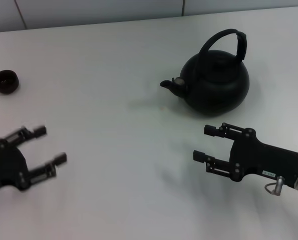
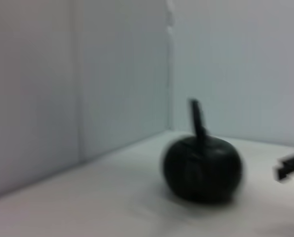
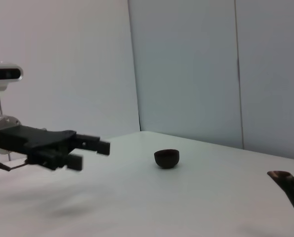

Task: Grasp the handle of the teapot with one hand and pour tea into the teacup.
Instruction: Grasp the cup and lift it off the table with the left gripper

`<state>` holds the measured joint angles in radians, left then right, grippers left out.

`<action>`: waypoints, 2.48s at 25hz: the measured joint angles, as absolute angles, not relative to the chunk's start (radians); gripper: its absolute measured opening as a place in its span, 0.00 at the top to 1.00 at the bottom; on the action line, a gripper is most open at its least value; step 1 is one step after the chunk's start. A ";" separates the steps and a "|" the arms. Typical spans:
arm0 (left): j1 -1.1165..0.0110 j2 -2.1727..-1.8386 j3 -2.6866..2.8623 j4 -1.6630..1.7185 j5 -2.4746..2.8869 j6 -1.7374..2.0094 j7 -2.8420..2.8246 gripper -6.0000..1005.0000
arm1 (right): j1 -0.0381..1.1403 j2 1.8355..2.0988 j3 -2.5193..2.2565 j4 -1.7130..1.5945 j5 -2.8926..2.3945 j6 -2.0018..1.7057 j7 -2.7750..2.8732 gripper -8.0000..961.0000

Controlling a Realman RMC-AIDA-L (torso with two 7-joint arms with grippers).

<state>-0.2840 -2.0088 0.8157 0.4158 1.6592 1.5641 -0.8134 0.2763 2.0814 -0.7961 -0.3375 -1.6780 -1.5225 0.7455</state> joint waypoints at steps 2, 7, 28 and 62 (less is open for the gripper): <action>-0.293 -2.034 0.698 0.412 1.659 1.551 -0.782 0.20 | 0.276 2.082 -0.796 -0.336 -1.666 -1.525 0.745 0.29; -0.367 -2.065 0.456 0.315 1.633 1.429 -0.657 0.20 | 0.276 2.082 -0.796 -0.332 -1.658 -1.533 0.745 0.29; -0.562 -2.063 0.296 0.211 1.594 0.924 -0.576 0.21 | 0.291 2.083 -0.796 -0.321 -1.632 -1.556 0.745 0.29; -0.661 -2.061 0.395 0.185 1.608 0.657 -0.644 0.21 | 0.298 2.083 -0.796 -0.311 -1.618 -1.549 0.745 0.29</action>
<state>-0.6609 -2.0610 0.3947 0.1846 1.6077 0.6572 -0.6444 0.2982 2.0830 -0.7961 -0.3114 -1.6183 -1.5493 0.7455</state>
